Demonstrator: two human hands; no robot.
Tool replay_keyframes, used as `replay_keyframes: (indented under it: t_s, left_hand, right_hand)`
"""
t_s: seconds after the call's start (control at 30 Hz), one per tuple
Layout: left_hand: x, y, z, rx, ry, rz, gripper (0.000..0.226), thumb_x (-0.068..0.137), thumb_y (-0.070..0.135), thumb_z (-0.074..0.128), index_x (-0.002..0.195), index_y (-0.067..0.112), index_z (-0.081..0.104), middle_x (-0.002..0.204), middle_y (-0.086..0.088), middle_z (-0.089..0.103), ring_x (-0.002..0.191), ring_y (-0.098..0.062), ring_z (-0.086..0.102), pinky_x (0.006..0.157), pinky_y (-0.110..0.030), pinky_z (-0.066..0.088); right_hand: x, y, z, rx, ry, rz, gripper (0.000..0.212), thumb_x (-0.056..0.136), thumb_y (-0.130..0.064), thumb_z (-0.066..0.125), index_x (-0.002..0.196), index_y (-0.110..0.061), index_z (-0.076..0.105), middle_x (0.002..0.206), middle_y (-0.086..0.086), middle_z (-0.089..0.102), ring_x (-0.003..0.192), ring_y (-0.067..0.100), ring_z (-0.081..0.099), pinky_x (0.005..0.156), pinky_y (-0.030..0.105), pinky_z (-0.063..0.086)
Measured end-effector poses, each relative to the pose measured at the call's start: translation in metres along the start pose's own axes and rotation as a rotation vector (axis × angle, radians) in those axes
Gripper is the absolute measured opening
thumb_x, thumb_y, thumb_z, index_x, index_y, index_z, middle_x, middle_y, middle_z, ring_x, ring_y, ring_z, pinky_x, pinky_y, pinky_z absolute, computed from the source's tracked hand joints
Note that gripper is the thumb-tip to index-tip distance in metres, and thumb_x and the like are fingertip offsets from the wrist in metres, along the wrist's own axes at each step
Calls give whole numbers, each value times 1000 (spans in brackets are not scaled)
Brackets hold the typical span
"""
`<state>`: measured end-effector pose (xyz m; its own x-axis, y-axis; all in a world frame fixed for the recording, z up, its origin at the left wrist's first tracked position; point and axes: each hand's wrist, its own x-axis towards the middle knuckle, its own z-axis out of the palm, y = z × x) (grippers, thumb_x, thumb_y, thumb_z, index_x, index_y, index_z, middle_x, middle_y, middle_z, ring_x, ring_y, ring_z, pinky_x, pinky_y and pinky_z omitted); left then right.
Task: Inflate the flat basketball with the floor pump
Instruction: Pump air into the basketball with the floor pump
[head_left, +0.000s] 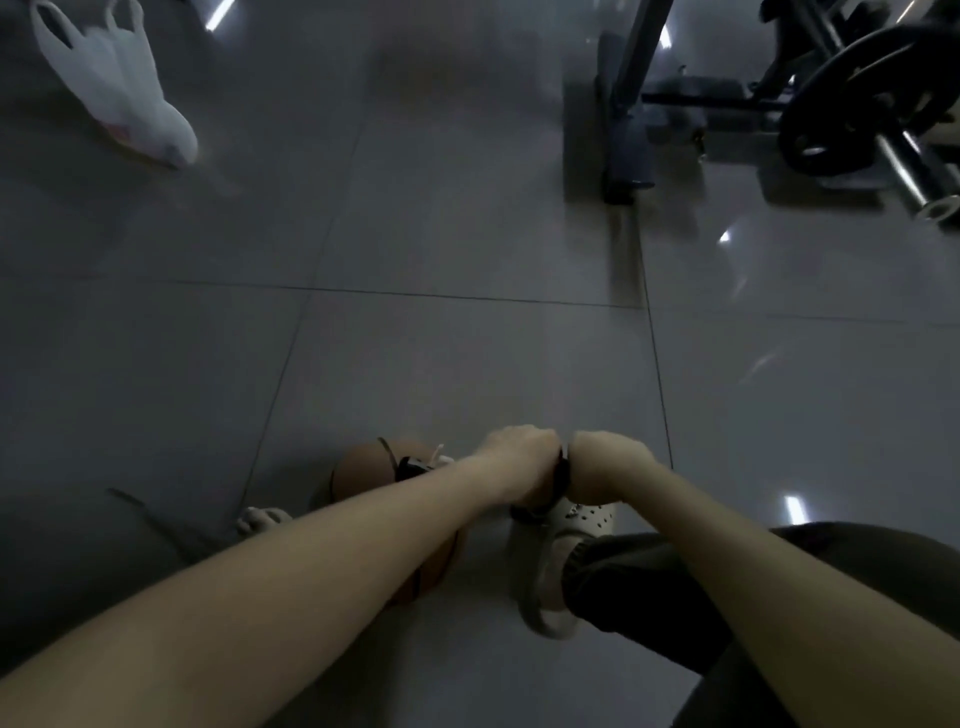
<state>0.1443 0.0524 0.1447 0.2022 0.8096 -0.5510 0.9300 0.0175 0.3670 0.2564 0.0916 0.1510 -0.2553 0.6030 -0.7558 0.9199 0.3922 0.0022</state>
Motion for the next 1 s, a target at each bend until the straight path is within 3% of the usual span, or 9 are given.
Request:
replay_keyframes:
  t_s: [0.07, 0.23, 0.37, 0.5, 0.57, 0.67, 0.8, 0.9, 1.0]
  left_hand:
    - [12, -7, 13, -8, -29, 6, 24, 93, 20, 66, 112, 6, 65, 116, -19, 67, 107, -37, 65, 84, -41, 50]
    - [10, -2, 12, 33, -94, 11, 23, 92, 18, 66, 112, 7, 65, 116, -17, 66, 108, -36, 65, 80, -38, 47]
    - [-11, 6, -48, 47, -93, 62, 9, 92, 21, 63, 91, 13, 67, 79, -2, 62, 79, -28, 65, 57, -29, 44]
    - [-35, 20, -126, -18, -40, 139, 16, 88, 20, 67, 82, 6, 71, 66, -3, 58, 57, -19, 52, 52, -29, 40]
    - [-32, 17, -123, -30, -64, 120, 15, 86, 20, 69, 80, 6, 71, 64, -2, 58, 55, -18, 51, 51, -29, 39]
    - [-10, 3, -62, -28, -67, 49, 13, 91, 21, 67, 83, 11, 69, 75, -4, 67, 65, -21, 63, 54, -31, 48]
    - [15, -6, 6, 1, -42, -64, 17, 87, 23, 69, 100, 12, 68, 104, -13, 71, 97, -32, 69, 73, -35, 53]
    - [27, -9, 19, 18, -57, -59, 25, 89, 28, 69, 109, 13, 64, 116, -13, 68, 109, -34, 65, 88, -41, 53]
    - [24, -6, 13, 31, -96, -58, 23, 88, 26, 70, 107, 14, 65, 111, -11, 68, 105, -32, 66, 81, -38, 51]
  right_hand:
    - [12, 1, 14, 4, 8, 17, 4, 88, -22, 63, 88, -18, 63, 82, 1, 64, 79, 19, 65, 84, 38, 59]
    - [5, 1, 11, 39, -91, 10, 10, 89, -26, 63, 89, -15, 60, 84, 3, 61, 83, 21, 64, 84, 35, 57]
    - [-25, 3, -47, 69, -139, 2, 19, 90, -23, 69, 83, -7, 62, 68, 6, 57, 57, 18, 55, 55, 30, 50]
    - [-67, 15, -119, 151, -59, -69, 9, 84, -14, 71, 89, -7, 67, 72, 6, 58, 58, 18, 52, 57, 29, 50]
    - [-69, 13, -118, 134, -56, -86, 10, 84, -14, 71, 91, -7, 68, 74, 6, 59, 61, 18, 54, 58, 29, 50]
    - [-43, 3, -69, 51, -94, -87, 10, 90, -18, 67, 88, -9, 63, 72, 2, 56, 66, 19, 56, 61, 29, 50]
    - [8, 3, -4, -37, -40, -77, 14, 91, -29, 61, 85, -17, 58, 79, 0, 58, 81, 22, 61, 79, 35, 55]
    - [23, 8, 11, 19, -6, -42, 14, 90, -31, 60, 93, -17, 59, 86, 1, 59, 84, 23, 63, 74, 35, 54]
    - [14, 6, 8, 41, -44, -30, 15, 88, -32, 64, 92, -18, 58, 87, 2, 61, 84, 23, 63, 75, 35, 53]
